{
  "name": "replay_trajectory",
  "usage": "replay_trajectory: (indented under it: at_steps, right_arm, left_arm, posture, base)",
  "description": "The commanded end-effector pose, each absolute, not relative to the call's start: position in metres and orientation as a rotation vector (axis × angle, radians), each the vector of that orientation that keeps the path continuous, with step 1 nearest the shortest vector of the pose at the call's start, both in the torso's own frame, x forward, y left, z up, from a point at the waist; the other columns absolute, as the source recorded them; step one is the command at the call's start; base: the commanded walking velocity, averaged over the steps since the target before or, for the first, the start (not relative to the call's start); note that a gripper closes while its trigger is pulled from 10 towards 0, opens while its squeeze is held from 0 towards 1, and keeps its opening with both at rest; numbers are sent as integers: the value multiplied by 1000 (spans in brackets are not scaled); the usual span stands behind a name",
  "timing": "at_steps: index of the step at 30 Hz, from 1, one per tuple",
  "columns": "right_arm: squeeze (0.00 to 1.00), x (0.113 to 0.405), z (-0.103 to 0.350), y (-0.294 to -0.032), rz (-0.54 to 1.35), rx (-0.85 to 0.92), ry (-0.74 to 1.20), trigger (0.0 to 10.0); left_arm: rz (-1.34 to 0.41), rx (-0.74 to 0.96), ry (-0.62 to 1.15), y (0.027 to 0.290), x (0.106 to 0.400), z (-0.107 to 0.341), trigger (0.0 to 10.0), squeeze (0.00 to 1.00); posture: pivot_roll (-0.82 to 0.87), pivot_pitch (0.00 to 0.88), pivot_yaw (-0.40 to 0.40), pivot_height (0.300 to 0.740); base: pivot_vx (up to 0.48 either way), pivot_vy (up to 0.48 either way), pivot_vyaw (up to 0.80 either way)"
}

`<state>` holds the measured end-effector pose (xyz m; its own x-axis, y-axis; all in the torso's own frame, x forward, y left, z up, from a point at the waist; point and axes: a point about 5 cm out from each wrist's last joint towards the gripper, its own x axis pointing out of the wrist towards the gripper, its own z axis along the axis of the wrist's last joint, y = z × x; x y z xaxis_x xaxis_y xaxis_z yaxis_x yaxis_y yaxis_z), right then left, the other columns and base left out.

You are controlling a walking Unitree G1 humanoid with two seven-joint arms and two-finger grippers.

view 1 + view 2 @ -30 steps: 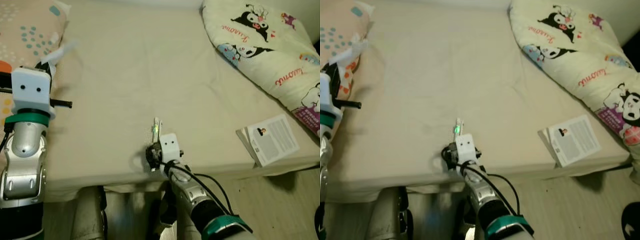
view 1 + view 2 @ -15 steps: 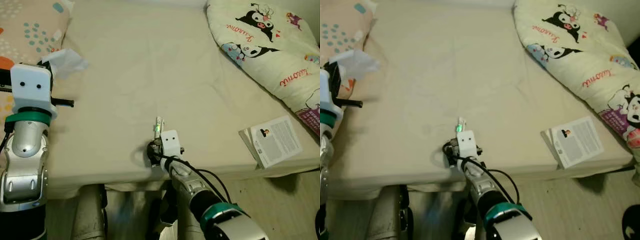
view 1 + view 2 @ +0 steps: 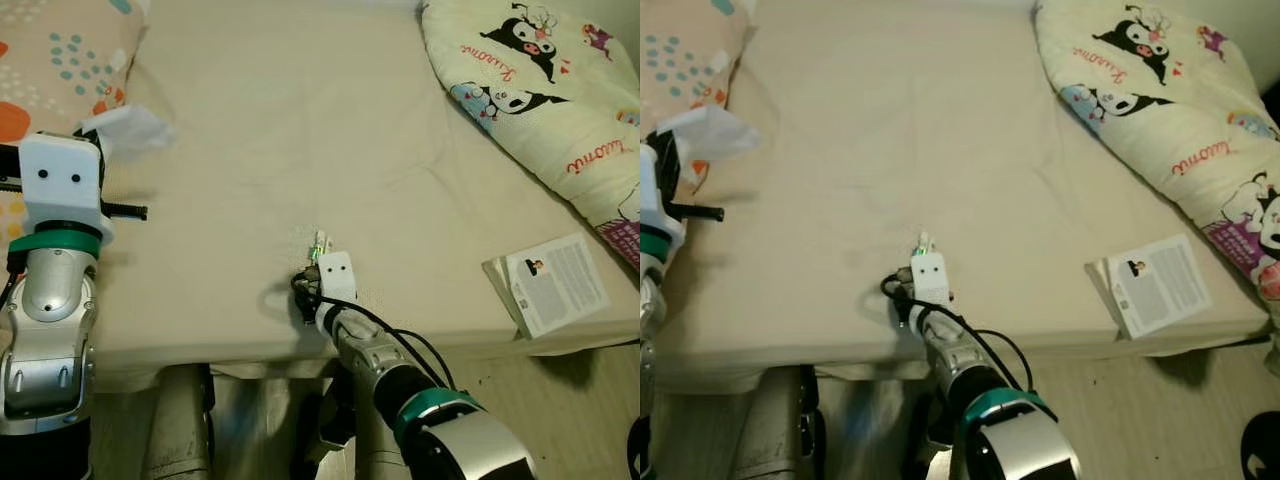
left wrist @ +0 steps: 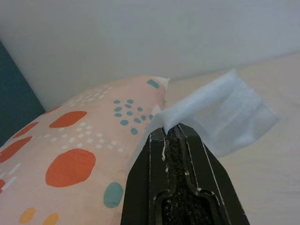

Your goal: Clean up the room

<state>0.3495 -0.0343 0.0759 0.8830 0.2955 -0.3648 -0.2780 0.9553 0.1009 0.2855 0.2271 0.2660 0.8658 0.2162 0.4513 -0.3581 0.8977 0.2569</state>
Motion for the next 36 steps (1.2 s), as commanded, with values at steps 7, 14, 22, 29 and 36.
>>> replay_trajectory:
  at_steps: [7,14,22,29,36]
  right_arm:
    - [0,328,63,2,376,88,470,0]
    - [0,334,69,-1,387,121,437,0]
    - [0,344,90,-41,393,233,188,0]
    - [0,298,100,-106,200,272,-16,10000]
    - [0,297,91,-123,101,248,-41,10000]
  left_arm:
    - [312,349,-409,227,286,264,10000,0]
    - [310,354,-401,229,287,262,10000,0]
    - [168,195,-187,218,282,215,10000,0]
    - [-24,139,-45,179,265,167,10000,0]
    - [-86,239,2,175,267,145,10000,0]
  posture:
    - [234,341,-126,606]
    - [233,332,-123,606]
    - [232,255,-125,606]
    - [182,100,-102,606]
    - [170,48,-78,606]
  base:
    - [0,0,0]
    - [0,0,0]
    - [0,0,0]
    - [0,0,0]
    - [0,0,0]
